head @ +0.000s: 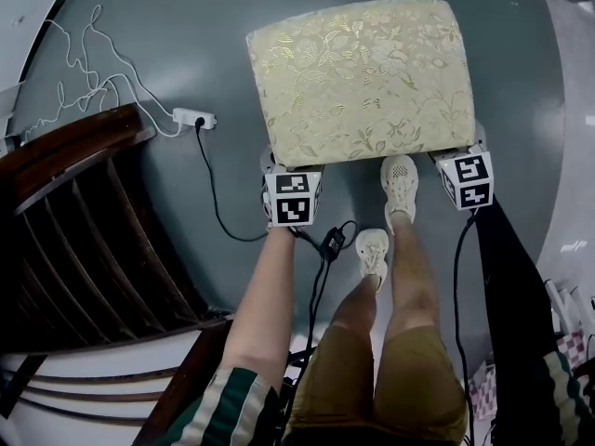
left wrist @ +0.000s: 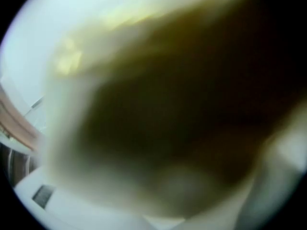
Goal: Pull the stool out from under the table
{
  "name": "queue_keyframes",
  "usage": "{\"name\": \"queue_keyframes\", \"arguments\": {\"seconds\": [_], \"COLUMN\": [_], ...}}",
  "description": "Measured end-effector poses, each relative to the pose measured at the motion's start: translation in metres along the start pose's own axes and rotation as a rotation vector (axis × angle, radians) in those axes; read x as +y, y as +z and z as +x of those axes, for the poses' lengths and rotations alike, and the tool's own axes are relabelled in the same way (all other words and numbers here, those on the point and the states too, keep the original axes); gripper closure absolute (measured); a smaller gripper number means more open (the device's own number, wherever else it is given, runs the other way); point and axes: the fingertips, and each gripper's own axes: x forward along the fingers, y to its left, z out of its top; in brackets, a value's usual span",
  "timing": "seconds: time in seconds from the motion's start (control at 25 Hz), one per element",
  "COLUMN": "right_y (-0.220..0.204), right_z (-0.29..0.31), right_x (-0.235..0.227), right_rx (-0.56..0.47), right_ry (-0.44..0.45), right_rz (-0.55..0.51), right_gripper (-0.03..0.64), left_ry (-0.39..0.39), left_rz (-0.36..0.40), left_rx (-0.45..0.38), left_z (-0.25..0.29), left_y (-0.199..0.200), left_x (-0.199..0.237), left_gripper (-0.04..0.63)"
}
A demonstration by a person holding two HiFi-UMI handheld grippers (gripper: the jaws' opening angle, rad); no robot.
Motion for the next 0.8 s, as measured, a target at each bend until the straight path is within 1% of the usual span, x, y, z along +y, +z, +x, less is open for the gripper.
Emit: {"name": "queue_keyframes", "arguments": {"seconds": [0.12, 0.32, 0.44, 0.6, 0.68, 0.72, 0.8], "right_y": [0.001, 0.001, -0.005, -0.006, -0.008, -0.01, -0.017], "right_z": [-0.002, -0.001, -0.001, -0.003, -0.009, -0.013, -0.019], "right_x": [-0.001, -0.003, -0.004, -0.006, -0.006, -0.005, 0.0], "right_rx": [-0.006, 0.01, 0.052, 0.083, 0.081, 0.084, 0.097], "right_ry": [-0.006, 0.01, 0.021, -0.008, -0.038, -0.052, -0.065], "right_rz": [-0.009, -0.018, 0.002, 0.044, 0.053, 0.058, 0.078], "right_gripper": [0.209, 0.209, 0.206, 0.202, 0.196, 0.182, 0.161], "left_ry": [0.035, 0.031, 0.036, 0.058, 0.095, 0.121, 0.172], "left_rz": [-0.036, -0.065, -0.083, -0.1, -0.092, -0.079, -0.049], "left_rx": [0.012, -0.002, 0.007, 0.033, 0.062, 0.077, 0.11], "left_z": [0.002, 0.005, 0.008, 0.007, 0.006, 0.005, 0.003], "left_y": [-0.003, -0.002, -0.005, -0.008, -0.011, -0.012, -0.015], "left_x": [0.0, 0.0, 0.0, 0.003, 0.006, 0.008, 0.011], "left_gripper": [0.212, 0.215, 0.213, 0.213, 0.205, 0.198, 0.211]}}
